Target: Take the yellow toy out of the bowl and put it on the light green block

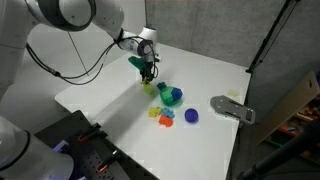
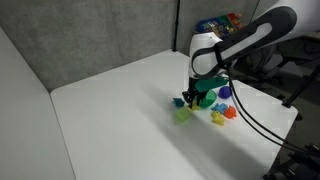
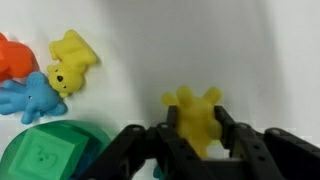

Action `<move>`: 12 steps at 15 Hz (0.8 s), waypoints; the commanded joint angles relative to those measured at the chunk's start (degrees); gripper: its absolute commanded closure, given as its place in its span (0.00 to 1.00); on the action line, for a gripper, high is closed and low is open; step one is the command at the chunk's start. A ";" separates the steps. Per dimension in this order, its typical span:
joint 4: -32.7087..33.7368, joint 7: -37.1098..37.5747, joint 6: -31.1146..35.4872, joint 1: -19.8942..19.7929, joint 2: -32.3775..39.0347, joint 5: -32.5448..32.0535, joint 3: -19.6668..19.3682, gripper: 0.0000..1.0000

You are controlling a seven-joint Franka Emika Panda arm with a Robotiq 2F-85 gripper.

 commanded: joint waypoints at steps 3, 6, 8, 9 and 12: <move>5.89 -2.26 -0.54 -1.17 3.48 2.42 1.43 0.84; 7.85 -2.71 -0.62 -1.33 5.15 3.13 1.61 0.84; 8.98 -2.89 -0.70 -1.47 6.26 3.77 1.73 0.84; 9.68 -3.02 -0.79 -1.59 6.87 4.09 1.85 0.84; 11.44 -3.07 -0.89 -1.63 8.57 4.36 1.94 0.84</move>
